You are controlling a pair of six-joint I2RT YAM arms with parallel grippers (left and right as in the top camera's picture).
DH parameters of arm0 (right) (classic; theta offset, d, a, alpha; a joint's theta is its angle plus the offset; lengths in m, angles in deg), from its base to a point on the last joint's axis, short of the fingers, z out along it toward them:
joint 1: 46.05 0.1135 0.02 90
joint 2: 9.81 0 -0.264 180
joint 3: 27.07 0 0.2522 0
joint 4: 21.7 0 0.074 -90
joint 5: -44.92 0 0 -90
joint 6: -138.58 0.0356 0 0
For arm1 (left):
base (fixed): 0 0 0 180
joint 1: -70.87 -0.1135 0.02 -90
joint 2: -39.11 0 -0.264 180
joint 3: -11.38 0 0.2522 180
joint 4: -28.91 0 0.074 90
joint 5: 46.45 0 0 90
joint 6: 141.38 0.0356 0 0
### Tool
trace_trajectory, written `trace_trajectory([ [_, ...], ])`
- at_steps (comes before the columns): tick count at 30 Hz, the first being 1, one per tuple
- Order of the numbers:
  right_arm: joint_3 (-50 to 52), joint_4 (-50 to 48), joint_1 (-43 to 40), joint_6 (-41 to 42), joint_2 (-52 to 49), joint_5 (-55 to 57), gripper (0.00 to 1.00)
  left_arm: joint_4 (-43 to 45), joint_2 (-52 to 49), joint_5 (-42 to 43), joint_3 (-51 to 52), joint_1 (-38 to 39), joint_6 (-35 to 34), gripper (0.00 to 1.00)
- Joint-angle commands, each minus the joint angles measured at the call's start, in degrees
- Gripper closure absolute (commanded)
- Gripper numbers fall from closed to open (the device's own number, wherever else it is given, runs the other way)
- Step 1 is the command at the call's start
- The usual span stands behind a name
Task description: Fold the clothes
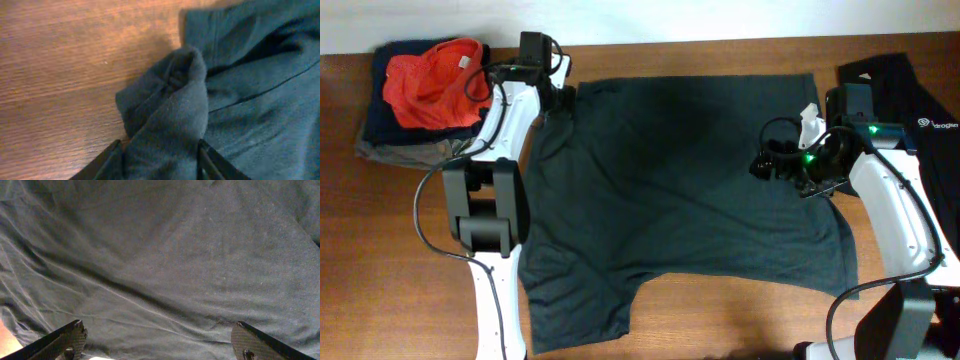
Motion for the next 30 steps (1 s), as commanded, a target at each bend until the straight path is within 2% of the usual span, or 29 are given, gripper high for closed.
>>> trace_trajectory([
  [1, -0.31, -0.04, 0.22, -0.22, -0.28, -0.48, 0.03, 0.02, -1.53, -1.31, -1.03, 0.02, 2.38, 0.67],
  [2, -0.31, -0.04, 0.22, -0.20, -0.28, -0.48, 0.04, 0.24, -1.53, -1.99, -1.03, 0.00, 2.49, 0.80],
  [4, -0.31, -0.02, 0.22, -0.22, -0.28, -0.48, 0.03, 0.50, -1.53, -4.37, -1.03, -0.28, 2.51, 0.97],
  [11, -0.31, -0.02, 0.22, -0.20, -0.28, -0.48, 0.03, 0.98, -1.53, -17.09, -1.22, -1.57, 2.54, 0.96],
  [16, -0.31, -0.02, 0.22, -0.20, -0.28, -0.48, 0.03, 0.92, -1.51, -19.69, -2.14, -3.43, 2.47, 0.82],
  [17, -0.31, -0.02, 0.22, -0.20, -0.28, -0.48, 0.04, 0.76, -1.51, -19.71, -2.62, -3.89, 2.47, 0.71],
  [18, -0.31, -0.02, 0.22, -0.20, -0.28, -0.48, 0.03, 0.70, -1.51, -19.71, -2.86, -4.11, 2.47, 0.66],
  [19, -0.31, -0.04, 0.22, -0.22, -0.28, -0.48, 0.04, 0.48, -1.51, -19.74, -3.30, -4.31, 2.47, 0.50],
  [20, -0.31, -0.04, 0.22, -0.20, -0.28, -0.48, 0.03, 0.28, -1.51, -19.71, -3.82, -4.50, 2.47, 0.22],
  [21, -0.31, -0.09, 0.22, -0.20, -0.28, -0.48, 0.03, 0.07, -1.51, -19.71, -4.42, -4.59, 2.49, 0.07],
  [24, -0.31, -0.90, 0.22, -0.20, -0.28, -0.48, 0.03, -0.68, -1.51, -19.67, -6.69, -4.61, 2.47, 0.02],
  [28, -0.31, -4.26, 0.22, -0.20, -0.28, -0.48, 0.03, -3.78, -1.51, -18.64, -12.74, -4.11, 1.88, 0.02],
  [30, -0.31, -6.36, 0.22, -0.20, -0.28, -0.48, 0.03, -5.14, -1.51, -15.50, -15.67, -3.87, 1.40, 0.03],
])
